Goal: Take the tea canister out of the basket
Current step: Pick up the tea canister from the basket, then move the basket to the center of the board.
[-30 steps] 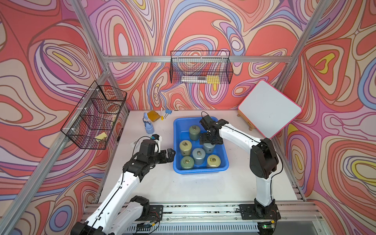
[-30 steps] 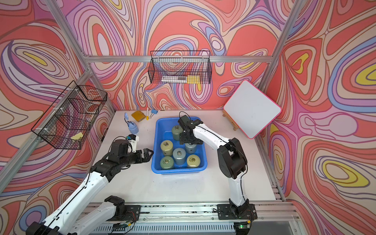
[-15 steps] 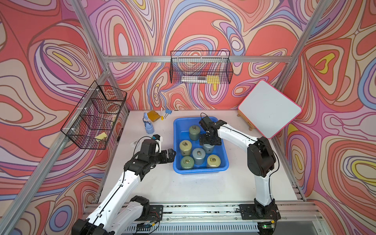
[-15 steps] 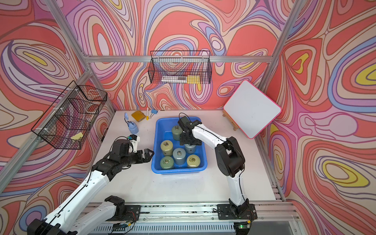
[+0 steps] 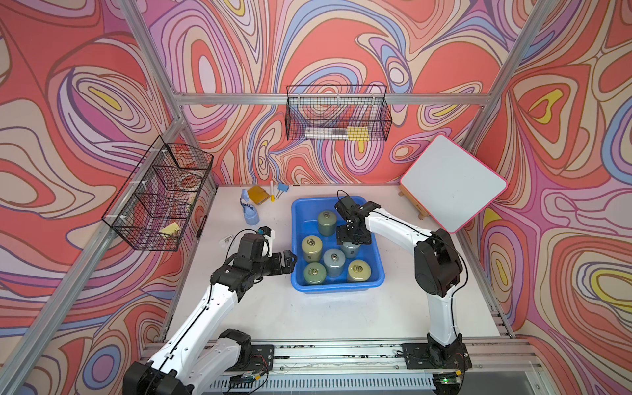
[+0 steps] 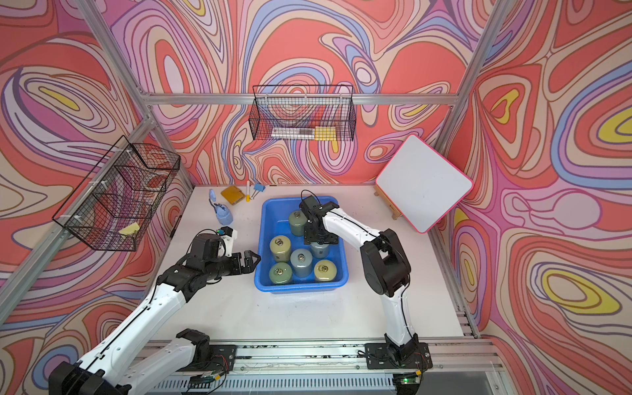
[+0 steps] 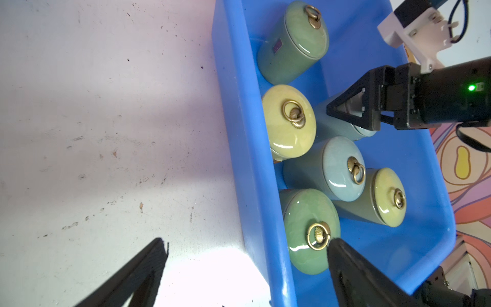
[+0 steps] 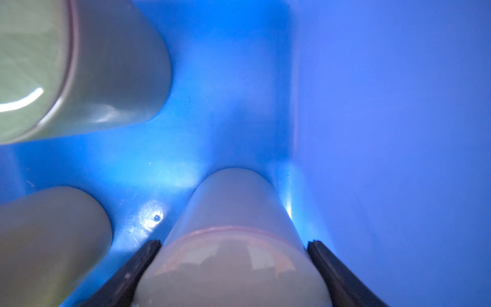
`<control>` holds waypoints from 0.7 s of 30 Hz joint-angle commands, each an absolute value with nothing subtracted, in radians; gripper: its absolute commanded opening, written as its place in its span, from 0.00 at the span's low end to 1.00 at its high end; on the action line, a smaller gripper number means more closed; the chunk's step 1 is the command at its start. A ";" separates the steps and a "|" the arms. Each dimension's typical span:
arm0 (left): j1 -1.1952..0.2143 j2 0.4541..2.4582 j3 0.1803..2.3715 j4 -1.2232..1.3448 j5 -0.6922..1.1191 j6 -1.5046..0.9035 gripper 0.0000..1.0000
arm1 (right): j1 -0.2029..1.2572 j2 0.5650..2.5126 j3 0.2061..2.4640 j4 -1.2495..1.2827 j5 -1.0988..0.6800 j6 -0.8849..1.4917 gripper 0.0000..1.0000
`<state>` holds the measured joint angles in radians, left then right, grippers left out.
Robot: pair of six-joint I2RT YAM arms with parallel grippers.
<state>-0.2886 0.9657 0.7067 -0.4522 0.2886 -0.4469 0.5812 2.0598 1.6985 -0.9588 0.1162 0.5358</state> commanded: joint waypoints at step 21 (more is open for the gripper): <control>-0.385 1.166 0.828 -0.458 0.238 -0.492 0.57 | 0.575 1.967 1.812 -1.017 0.145 0.485 0.65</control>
